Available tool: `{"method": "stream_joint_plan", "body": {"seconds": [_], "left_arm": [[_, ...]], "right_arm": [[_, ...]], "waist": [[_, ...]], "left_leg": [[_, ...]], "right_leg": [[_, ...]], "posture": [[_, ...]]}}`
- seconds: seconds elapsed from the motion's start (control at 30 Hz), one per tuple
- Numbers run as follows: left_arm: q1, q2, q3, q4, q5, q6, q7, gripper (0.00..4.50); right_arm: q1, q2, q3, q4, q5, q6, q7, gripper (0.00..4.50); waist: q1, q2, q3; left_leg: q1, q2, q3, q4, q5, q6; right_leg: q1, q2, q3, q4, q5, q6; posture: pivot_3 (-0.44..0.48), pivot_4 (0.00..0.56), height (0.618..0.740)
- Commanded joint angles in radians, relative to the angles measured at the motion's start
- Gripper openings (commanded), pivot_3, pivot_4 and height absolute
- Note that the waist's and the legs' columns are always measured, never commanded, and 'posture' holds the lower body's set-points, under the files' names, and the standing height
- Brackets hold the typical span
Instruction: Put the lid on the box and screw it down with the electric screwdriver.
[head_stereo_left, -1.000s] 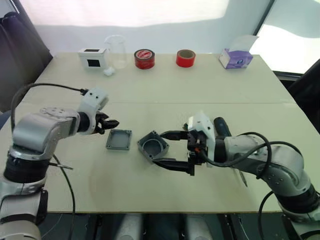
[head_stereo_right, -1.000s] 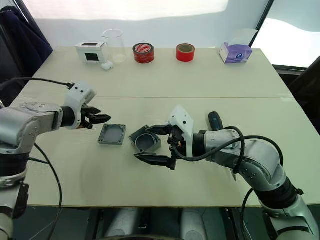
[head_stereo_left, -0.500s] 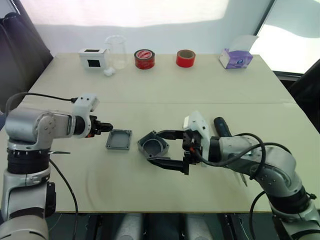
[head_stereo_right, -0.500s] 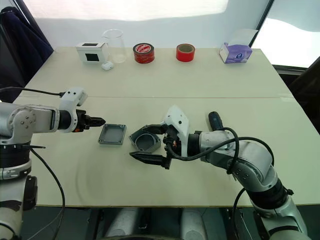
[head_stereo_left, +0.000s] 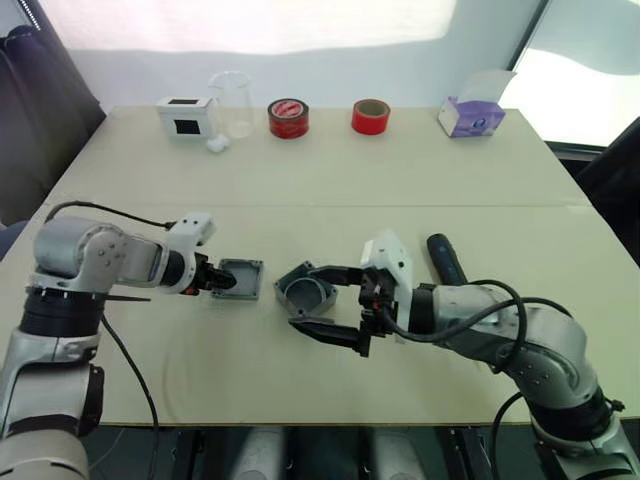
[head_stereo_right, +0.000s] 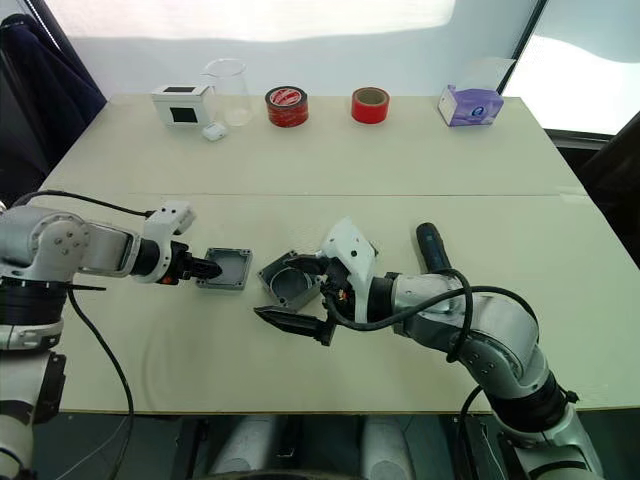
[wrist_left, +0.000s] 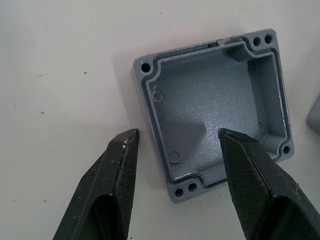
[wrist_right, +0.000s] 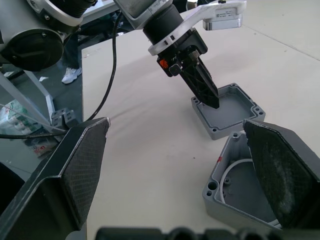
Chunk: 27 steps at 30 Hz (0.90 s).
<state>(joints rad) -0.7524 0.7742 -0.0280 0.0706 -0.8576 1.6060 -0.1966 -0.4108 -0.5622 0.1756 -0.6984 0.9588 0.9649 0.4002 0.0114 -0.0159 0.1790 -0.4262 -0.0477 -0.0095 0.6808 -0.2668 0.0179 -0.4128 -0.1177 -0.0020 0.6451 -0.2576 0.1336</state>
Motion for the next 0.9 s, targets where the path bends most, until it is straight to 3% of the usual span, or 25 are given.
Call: {"method": "stream_joint_plan", "body": {"seconds": [0.03, 0.17, 0.23, 0.5, 0.67, 0.8, 0.9], "left_arm": [[-0.025, 0.003, -0.014, 0.033, 0.012, 0.008, 0.027, 2.04], [-0.036, -0.007, -0.012, 0.056, 0.015, 0.008, 0.034, 0.58], [-0.033, -0.019, -0.010, 0.058, 0.016, 0.008, 0.040, 0.09], [-0.011, -0.082, 0.063, 0.009, 0.059, 0.008, 0.059, 0.09], [-0.046, -0.032, 0.117, -0.064, 0.168, -0.406, -0.117, 0.09], [-0.036, -0.095, 0.178, -0.075, 0.198, -0.571, -0.143, 0.09], [-0.012, -0.191, 0.217, -0.112, 0.225, -0.738, -0.137, 0.09]], "right_arm": [[-0.003, 0.008, -0.040, -0.040, 0.028, 0.004, -0.017, 4.50], [0.008, 0.007, -0.048, -0.039, 0.028, 0.006, -0.020, 4.50], [0.014, 0.006, -0.047, -0.036, 0.023, 0.004, -0.016, 4.50], [0.016, -0.005, -0.063, -0.005, 0.025, 0.014, -0.003, 4.50], [-0.137, 0.088, -0.147, 0.186, 0.042, 0.030, -0.091, 4.50], [-0.267, 0.164, -0.179, 0.332, 0.036, 0.059, -0.142, 4.50], [-0.437, 0.281, -0.241, 0.568, 0.037, 0.092, -0.254, 4.50]], "waist": [[0.000, 0.000, 0.000], [0.000, 0.000, 0.000], [0.001, 0.000, 0.000], [0.004, 0.000, 0.000], [-0.001, -0.001, 0.000], [-0.001, 0.000, 0.000], [-0.005, 0.000, 0.000]], "left_leg": [[0.000, 0.000, 0.000, 0.000, 0.000, 0.000], [0.000, 0.000, 0.000, 0.000, 0.000, 0.000], [0.000, -0.001, 0.000, 0.000, 0.000, 0.000], [0.000, -0.004, -0.003, 0.000, -0.001, 0.001], [-0.001, -0.004, -0.003, 0.000, 0.001, -0.001], [-0.001, -0.004, -0.003, -0.006, 0.005, -0.008], [-0.001, -0.005, -0.001, -0.008, 0.005, -0.008]], "right_leg": [[0.000, 0.000, 0.000, 0.000, 0.000, 0.000], [0.000, 0.000, 0.000, 0.000, 0.000, 0.000], [0.000, 0.000, 0.000, 0.000, 0.000, 0.000], [0.001, -0.002, 0.000, 0.000, 0.000, 0.000], [0.000, -0.002, 0.000, 0.001, 0.000, 0.000], [-0.003, -0.002, 0.000, 0.000, 0.000, -0.001], [-0.005, -0.003, 0.001, 0.000, 0.000, -0.001]], "posture": [[0.000, 0.150, 0.740], [0.000, 0.150, 0.740], [0.000, 0.150, 0.740], [0.000, 0.150, 0.740], [0.000, 0.150, 0.740], [0.000, 0.150, 0.740], [0.000, 0.150, 0.740]]}}
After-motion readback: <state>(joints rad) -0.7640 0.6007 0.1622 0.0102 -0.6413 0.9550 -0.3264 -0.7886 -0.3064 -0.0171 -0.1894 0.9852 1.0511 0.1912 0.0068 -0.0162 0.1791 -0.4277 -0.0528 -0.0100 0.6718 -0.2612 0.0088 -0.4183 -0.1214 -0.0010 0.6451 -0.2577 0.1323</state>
